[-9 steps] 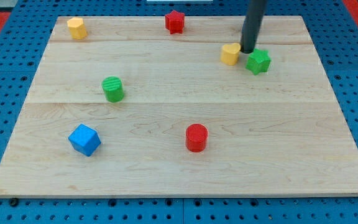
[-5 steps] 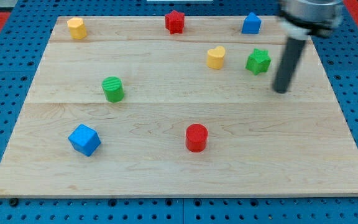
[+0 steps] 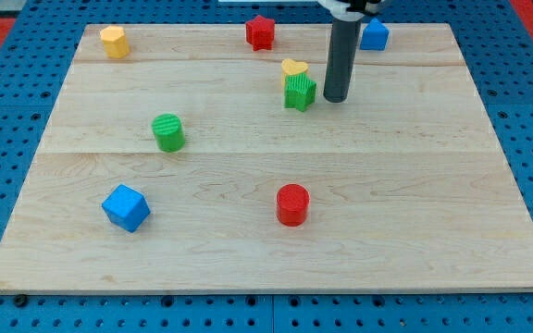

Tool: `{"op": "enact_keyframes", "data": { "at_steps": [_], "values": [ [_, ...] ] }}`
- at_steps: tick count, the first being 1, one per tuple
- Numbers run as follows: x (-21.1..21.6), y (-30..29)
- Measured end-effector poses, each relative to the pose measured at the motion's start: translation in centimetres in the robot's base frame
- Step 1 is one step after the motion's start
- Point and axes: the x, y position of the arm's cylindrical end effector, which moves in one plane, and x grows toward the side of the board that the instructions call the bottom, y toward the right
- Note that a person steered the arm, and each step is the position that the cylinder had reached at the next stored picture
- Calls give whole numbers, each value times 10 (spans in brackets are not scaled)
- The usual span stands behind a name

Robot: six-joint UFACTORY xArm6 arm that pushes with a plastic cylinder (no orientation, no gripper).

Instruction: Move the green star along with the green circle to the center left

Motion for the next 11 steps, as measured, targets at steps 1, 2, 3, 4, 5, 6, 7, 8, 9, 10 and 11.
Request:
{"op": "enact_keyframes", "data": {
  "at_steps": [1, 2, 3, 4, 5, 6, 7, 8, 9, 10, 11],
  "values": [
    [-8, -43],
    [4, -127],
    [37, -158],
    [63, -125],
    [85, -115],
    [94, -154],
    [79, -211],
    [48, -241],
    [21, -235],
    [-4, -235],
    [-8, -261]
  ]
}}
